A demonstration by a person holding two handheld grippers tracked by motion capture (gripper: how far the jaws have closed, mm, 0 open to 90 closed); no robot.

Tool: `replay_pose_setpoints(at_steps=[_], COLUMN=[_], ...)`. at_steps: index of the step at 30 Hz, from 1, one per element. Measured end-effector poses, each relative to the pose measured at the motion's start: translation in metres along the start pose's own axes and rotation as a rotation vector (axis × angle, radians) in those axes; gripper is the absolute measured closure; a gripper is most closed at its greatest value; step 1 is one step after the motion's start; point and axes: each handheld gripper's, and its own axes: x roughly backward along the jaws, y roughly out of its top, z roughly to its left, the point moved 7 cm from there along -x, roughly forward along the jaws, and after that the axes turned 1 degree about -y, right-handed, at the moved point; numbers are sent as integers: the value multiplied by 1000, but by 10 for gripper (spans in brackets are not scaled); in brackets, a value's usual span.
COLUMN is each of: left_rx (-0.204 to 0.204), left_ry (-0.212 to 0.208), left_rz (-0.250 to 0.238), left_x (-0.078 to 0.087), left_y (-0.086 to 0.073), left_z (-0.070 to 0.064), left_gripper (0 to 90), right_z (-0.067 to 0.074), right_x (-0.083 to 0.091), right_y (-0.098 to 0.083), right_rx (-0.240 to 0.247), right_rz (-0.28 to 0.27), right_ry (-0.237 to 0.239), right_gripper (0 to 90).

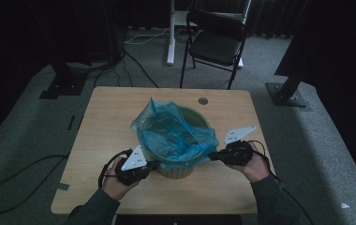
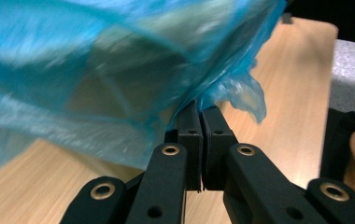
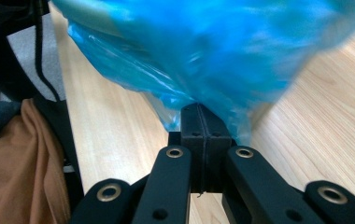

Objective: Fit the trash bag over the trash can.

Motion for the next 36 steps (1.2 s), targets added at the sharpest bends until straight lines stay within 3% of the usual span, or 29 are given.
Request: replay_pose_setpoints(at_steps=[1,3,4,9,12,21,27,32,36], left_rx=[22,22,40,46,49,48,81,109,135], left_ry=[8,8,12,18,21,18,61,110,112], left_rz=[2,2,-9,-25,-53,-121,-150,-158,-159], left_x=[1,1,6,12,21,43,49,50,48], left_y=[-3,-3,-3,-4,-4,-3,2,7,9], left_z=[5,5,7,8,8,5,16,30,37], left_gripper=[864,854,806,709,659,616,605,579,560], right_z=[-3,-4,-4,-2,4,9,13,11,7], right_x=[1,1,4,9,21,40,51,61,57], right_y=[-3,-4,-4,-1,4,16,22,31,41], right_rx=[-17,-19,-22,-8,13,34,47,46,31], right_rz=[-1,-4,-12,-33,-67,-146,-179,-243,-273], right_ry=[-3,-5,-7,-4,7,0,7,-27,-79], right_gripper=[900,900,900,878,783,724,705,664,615])
